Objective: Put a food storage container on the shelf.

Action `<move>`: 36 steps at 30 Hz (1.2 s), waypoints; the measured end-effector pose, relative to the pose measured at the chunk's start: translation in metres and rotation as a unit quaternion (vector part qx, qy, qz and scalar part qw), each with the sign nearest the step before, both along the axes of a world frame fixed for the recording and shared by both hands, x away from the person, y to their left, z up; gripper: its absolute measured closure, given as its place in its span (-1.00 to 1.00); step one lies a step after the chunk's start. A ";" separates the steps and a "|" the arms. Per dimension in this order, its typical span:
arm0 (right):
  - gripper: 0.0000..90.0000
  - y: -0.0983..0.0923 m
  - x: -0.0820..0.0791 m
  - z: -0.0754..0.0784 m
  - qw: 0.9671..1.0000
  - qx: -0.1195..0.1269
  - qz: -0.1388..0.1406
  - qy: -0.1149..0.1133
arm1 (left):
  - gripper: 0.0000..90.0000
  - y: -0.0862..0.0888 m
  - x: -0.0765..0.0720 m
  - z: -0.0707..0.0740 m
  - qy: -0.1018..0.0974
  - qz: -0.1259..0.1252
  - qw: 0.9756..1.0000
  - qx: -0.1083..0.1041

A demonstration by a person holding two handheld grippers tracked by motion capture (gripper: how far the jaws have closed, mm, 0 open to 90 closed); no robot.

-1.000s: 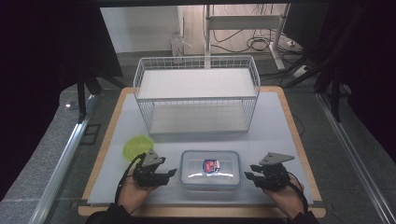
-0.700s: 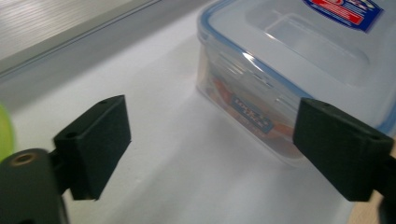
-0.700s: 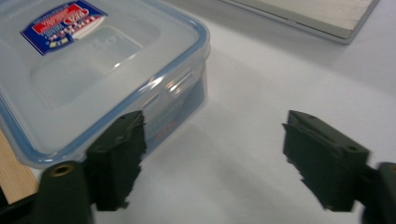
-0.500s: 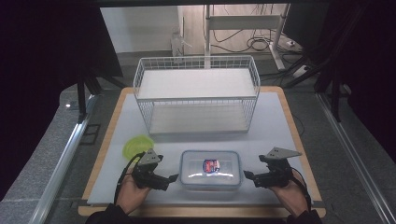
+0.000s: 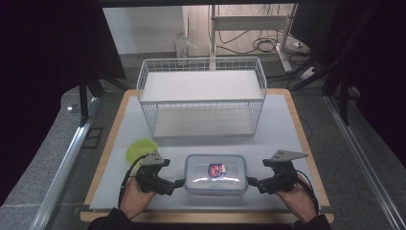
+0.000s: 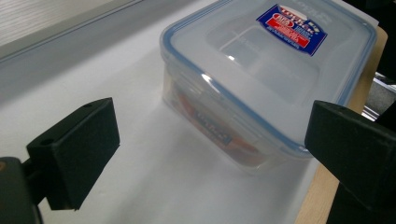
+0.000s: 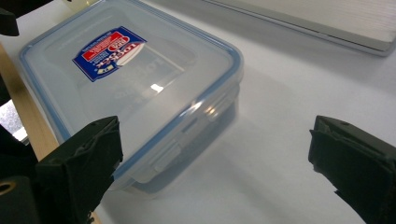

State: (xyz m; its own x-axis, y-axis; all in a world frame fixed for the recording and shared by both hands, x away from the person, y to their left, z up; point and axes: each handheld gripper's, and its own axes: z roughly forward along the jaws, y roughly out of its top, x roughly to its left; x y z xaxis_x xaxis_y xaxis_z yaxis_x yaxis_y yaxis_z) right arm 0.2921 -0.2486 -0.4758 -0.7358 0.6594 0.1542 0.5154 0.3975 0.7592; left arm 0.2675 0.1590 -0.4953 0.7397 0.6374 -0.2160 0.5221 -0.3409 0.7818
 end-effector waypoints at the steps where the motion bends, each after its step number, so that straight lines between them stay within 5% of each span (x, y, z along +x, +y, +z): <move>1: -0.96 0.001 0.000 0.000 1.000 0.002 0.002 -0.003 | -0.93 -0.001 0.001 0.001 0.001 -0.002 1.000 -0.002; 12: -0.96 0.018 0.004 -0.002 0.999 0.004 0.027 0.026 | -0.95 -0.018 0.014 -0.003 0.023 -0.043 0.999 -0.014; 21: -0.96 0.030 0.012 -0.009 0.997 0.009 0.035 0.072 | -0.95 -0.025 0.025 -0.015 0.070 -0.061 0.995 -0.021; 27: -0.95 0.030 0.020 -0.019 0.990 0.032 0.039 0.129 | -0.97 -0.030 0.031 -0.023 0.111 -0.085 0.989 -0.049; 32: -0.89 0.032 0.024 -0.024 0.983 0.058 0.042 0.168 | -0.95 -0.029 0.030 -0.023 0.118 -0.079 0.988 -0.053; 36: -0.72 0.029 0.023 -0.023 0.979 0.065 0.029 0.189 | -0.83 -0.025 0.029 -0.024 0.145 -0.075 0.984 -0.066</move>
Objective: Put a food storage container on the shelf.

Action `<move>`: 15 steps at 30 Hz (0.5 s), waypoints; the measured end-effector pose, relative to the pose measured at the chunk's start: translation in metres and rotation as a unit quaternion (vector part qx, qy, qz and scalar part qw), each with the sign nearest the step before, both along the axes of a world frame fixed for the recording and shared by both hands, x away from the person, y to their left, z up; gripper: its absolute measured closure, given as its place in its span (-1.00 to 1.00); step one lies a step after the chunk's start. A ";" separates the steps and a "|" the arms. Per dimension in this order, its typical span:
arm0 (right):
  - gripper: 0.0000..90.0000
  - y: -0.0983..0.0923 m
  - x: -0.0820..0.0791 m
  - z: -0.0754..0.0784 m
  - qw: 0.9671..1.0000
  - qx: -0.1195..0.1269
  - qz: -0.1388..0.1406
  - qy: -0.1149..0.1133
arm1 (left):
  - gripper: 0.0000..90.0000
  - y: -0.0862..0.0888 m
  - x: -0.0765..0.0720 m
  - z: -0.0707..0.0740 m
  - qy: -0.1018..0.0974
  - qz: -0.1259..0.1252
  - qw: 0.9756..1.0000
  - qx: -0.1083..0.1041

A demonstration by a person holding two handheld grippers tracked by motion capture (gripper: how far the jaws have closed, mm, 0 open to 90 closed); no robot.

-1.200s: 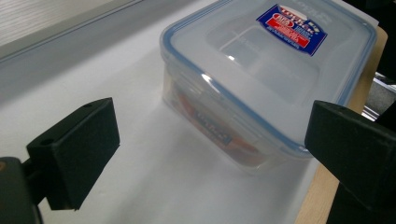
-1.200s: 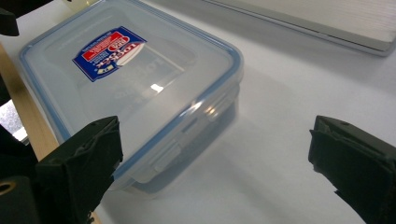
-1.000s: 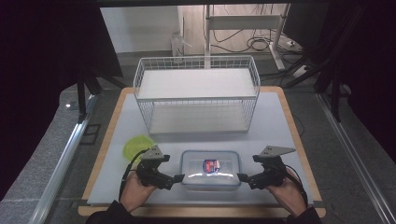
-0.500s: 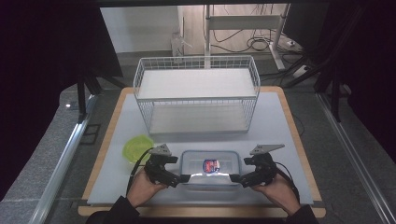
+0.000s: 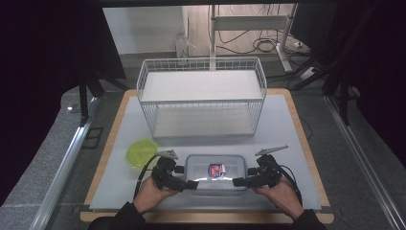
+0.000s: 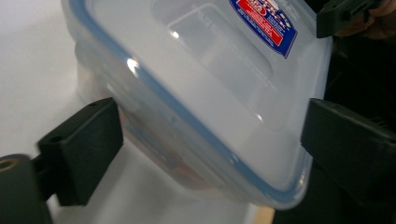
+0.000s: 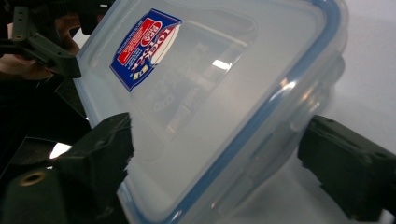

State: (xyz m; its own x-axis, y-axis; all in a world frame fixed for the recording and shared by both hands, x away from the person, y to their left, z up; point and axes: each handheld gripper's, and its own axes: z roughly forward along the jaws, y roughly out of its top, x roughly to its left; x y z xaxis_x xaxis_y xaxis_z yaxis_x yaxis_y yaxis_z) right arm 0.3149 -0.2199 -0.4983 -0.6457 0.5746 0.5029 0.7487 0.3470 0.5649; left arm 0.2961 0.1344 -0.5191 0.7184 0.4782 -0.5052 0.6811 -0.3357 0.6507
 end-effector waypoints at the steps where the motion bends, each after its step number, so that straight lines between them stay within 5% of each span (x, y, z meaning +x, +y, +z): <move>1: -0.67 -0.001 -0.001 0.001 1.000 -0.001 -0.001 -0.001 | -0.78 0.001 -0.001 0.000 0.003 -0.001 1.000 -0.001; 5: -0.52 -0.004 -0.005 0.004 1.000 -0.001 -0.003 0.006 | -0.61 0.005 -0.007 0.004 0.008 0.006 1.000 -0.003; 9: -0.13 -0.018 -0.007 0.008 0.999 0.042 -0.025 0.010 | -0.33 0.011 -0.016 0.008 0.001 0.018 1.000 -0.012; 15: 0.01 -0.021 -0.018 0.012 0.998 0.050 -0.039 -0.001 | -0.01 0.019 -0.021 0.010 0.012 0.044 0.998 -0.045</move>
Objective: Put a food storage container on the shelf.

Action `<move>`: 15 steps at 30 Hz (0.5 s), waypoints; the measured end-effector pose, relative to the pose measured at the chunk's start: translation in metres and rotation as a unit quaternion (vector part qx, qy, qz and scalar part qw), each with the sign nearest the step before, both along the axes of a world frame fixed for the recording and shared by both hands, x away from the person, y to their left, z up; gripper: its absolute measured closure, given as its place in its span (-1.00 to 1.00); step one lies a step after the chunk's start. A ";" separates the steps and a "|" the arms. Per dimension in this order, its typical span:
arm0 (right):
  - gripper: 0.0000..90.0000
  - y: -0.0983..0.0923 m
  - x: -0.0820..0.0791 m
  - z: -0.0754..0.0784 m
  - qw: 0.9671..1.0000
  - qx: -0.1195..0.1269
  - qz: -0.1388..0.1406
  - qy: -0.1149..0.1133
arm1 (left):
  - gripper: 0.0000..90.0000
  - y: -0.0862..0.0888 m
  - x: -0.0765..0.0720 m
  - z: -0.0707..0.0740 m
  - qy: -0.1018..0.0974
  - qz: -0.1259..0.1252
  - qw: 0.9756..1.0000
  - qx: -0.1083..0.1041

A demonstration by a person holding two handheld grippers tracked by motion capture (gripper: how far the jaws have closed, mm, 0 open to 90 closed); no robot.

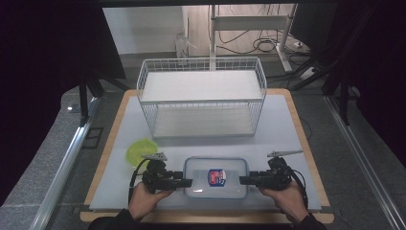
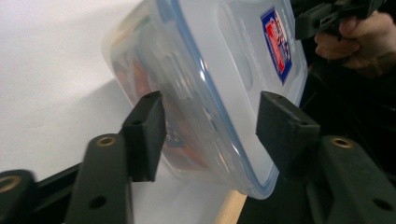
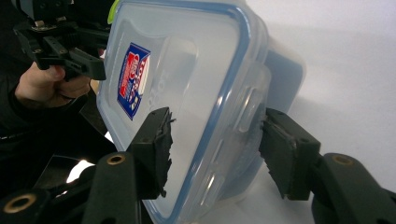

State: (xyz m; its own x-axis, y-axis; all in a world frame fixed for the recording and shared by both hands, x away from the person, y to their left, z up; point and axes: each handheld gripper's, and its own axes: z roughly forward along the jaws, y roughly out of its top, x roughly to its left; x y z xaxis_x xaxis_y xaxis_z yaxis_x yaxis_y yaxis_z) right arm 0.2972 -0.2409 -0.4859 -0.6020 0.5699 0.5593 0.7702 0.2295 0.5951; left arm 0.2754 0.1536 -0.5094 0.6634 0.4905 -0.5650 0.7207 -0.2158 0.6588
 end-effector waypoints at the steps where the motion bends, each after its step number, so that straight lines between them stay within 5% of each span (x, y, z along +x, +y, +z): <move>1: 0.03 0.000 -0.002 0.000 1.000 0.002 -0.003 -0.002 | 0.01 0.000 -0.001 0.001 -0.002 0.002 1.000 0.000; 6: 0.15 -0.001 -0.009 0.006 0.999 0.013 -0.021 -0.021 | 0.21 0.004 -0.003 0.007 -0.026 0.021 0.999 -0.008; 9: 0.14 0.003 -0.012 0.008 0.999 0.000 -0.023 -0.046 | 0.21 0.004 -0.002 0.009 -0.033 0.027 0.999 -0.006; 15: 0.13 0.004 -0.010 0.012 0.998 0.006 -0.023 -0.058 | 0.21 0.006 -0.001 0.020 -0.051 0.030 0.998 -0.001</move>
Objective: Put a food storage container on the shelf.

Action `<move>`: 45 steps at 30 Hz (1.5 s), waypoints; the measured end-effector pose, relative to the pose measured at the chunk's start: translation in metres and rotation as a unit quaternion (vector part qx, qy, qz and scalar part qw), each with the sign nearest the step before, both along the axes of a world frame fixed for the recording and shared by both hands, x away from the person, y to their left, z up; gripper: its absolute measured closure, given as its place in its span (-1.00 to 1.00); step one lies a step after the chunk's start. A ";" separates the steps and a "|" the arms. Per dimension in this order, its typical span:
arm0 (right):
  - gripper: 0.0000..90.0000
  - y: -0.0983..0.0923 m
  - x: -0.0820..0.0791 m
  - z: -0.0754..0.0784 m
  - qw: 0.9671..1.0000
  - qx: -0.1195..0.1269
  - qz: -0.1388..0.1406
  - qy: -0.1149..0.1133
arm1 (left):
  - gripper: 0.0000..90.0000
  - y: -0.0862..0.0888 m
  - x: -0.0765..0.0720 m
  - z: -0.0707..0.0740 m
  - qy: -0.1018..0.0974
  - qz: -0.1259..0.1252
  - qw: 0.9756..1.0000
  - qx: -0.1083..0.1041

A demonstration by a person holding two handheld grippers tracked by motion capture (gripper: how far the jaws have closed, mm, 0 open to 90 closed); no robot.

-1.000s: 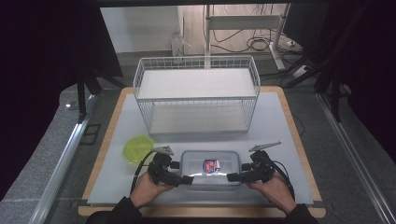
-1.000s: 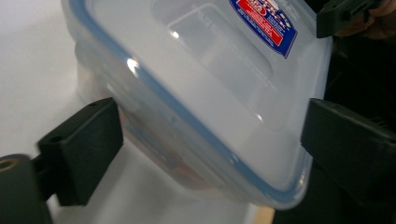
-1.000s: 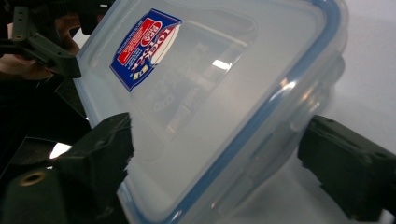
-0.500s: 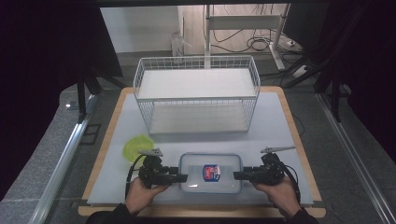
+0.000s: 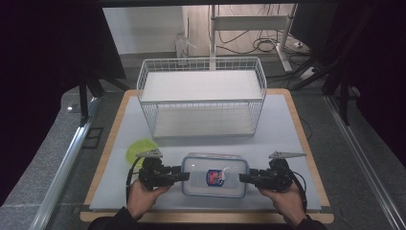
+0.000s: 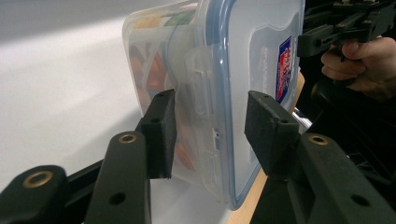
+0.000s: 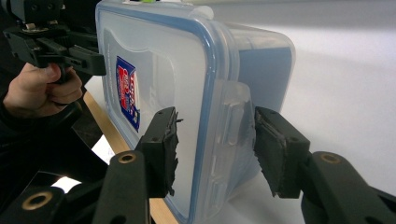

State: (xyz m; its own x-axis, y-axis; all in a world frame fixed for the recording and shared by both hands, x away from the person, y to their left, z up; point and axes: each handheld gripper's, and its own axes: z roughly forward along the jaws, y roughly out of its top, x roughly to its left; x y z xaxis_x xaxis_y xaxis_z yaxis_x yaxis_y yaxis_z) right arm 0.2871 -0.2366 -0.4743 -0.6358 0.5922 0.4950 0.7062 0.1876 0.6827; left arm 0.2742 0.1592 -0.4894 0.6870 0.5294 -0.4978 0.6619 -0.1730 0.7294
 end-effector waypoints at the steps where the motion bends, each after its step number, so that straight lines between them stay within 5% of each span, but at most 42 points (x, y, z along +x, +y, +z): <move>1: 0.13 0.000 0.001 0.002 1.000 0.000 0.001 -0.005 | 0.21 0.000 0.000 0.003 -0.004 0.000 1.000 0.001; 20: 0.14 0.017 0.028 0.052 0.997 0.013 0.009 -0.070 | 0.21 0.018 0.021 0.053 -0.053 0.022 0.998 -0.001; 45: 0.14 0.037 0.082 0.122 0.994 0.034 0.014 -0.105 | 0.19 0.036 0.064 0.127 -0.093 0.047 0.995 0.001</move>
State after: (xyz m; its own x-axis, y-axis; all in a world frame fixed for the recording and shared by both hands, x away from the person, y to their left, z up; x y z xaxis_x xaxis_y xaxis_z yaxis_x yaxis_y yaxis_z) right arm 0.3686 -0.1993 -0.3523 -0.7442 0.5434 0.3885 0.5429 0.1532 0.8257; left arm 0.3382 0.1948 -0.3622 0.7153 0.5958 -0.3652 0.5282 -0.1187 0.8408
